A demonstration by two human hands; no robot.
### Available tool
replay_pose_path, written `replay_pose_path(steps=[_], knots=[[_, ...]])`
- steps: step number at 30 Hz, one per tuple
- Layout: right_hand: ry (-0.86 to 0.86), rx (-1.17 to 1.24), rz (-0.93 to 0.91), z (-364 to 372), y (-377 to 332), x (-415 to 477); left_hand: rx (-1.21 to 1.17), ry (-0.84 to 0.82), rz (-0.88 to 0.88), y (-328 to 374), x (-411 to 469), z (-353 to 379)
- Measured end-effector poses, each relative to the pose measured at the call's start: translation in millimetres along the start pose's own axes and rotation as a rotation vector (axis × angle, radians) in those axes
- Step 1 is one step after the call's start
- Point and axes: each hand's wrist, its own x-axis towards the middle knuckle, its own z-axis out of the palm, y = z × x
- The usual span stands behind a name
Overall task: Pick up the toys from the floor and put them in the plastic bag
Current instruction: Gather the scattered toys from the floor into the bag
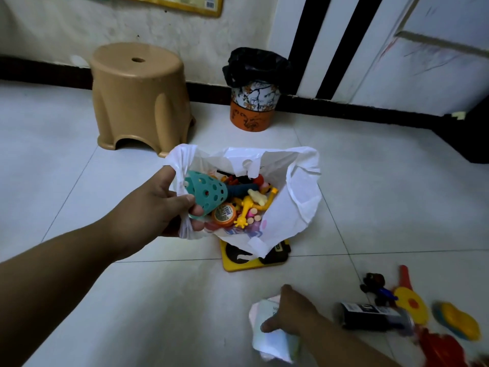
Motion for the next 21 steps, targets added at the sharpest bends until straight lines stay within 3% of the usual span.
replay_pose_path(steps=[4,9,12,15,18,21], knots=[[-0.095,0.055,-0.14,-34.5,-16.1,-19.1,-0.001,-0.006,0.002,-0.1,1.7,2.4],[-0.274,0.678,-0.323,-115.7,-49.8,-65.9,-0.014,-0.051,0.014,1.8,2.7,4.8],[-0.13,1.09,-0.387,-142.9,-73.2,-77.4,-0.059,-0.047,0.009,2.9,1.4,2.2],[0.038,1.296,-0.221,-146.9,-102.8,-59.3,-0.065,-0.031,0.003,0.8,1.2,-4.5],[0.086,1.487,-0.062,-138.2,-134.3,-22.3,-0.056,-0.016,0.0,0.3,0.6,-10.1],[0.162,1.606,-0.1,-131.5,-160.4,6.2,-0.056,-0.012,-0.019,-0.4,0.1,-12.1]])
